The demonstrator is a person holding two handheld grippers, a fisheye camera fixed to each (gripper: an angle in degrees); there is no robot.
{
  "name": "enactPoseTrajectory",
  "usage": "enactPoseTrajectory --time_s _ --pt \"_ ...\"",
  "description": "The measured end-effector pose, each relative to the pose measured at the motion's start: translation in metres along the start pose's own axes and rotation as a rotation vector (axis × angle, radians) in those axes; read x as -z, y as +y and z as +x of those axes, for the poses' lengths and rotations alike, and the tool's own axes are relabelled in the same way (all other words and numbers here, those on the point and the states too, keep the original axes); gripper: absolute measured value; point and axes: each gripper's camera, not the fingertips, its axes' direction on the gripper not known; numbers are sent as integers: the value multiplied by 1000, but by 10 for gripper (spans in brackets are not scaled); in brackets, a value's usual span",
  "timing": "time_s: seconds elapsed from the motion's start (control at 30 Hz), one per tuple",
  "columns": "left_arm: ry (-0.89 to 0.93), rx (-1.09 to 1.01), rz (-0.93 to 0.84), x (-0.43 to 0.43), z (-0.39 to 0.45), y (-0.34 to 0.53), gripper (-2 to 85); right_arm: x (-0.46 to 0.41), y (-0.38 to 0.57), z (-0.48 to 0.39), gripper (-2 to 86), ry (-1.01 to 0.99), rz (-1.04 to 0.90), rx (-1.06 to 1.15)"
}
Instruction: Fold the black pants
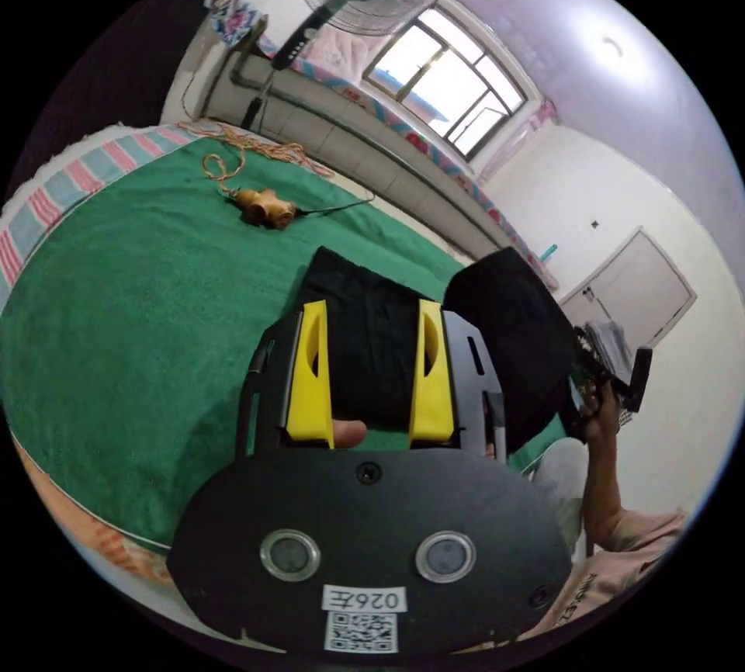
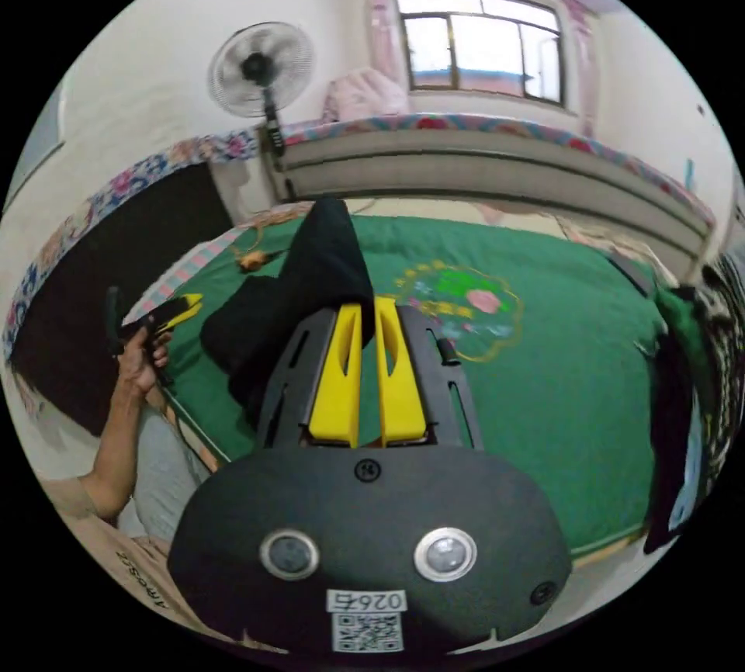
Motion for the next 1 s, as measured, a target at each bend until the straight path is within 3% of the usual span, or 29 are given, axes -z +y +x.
enactPoseTrajectory --time_s 0.13,0.2,0.27,0.43,0.53,0.6,0.7,0.83,1.0 --pt "-34 -164 -122 -43 56 -12 152 40 37 138 30 186 -95 -348" --pt "-34 -266 -200 -76 99 -19 140 55 50 162 40 207 -56 -387" --pt "-61 -364 -258 -104 133 -19 142 60 49 169 53 208 -50 -353" --pt "-335 -591 -534 -209 176 7 167 38 11 133 82 109 -93 8" --pt "-342 -605 -444 -217 182 20 144 1 -6 111 105 81 -184 190" --pt "-291 -622 -447 -222 186 23 64 -29 -12 106 113 95 -265 263" --pt "-255 -577 -411 -221 182 24 9 -85 -12 123 51 148 -512 297" --pt "-141 -518 -369 -209 174 14 -2 -39 -27 187 -6 71 -374 168" --pt "73 -519 -316 -177 168 3 0 75 -31 307 -11 336 -162 -74"
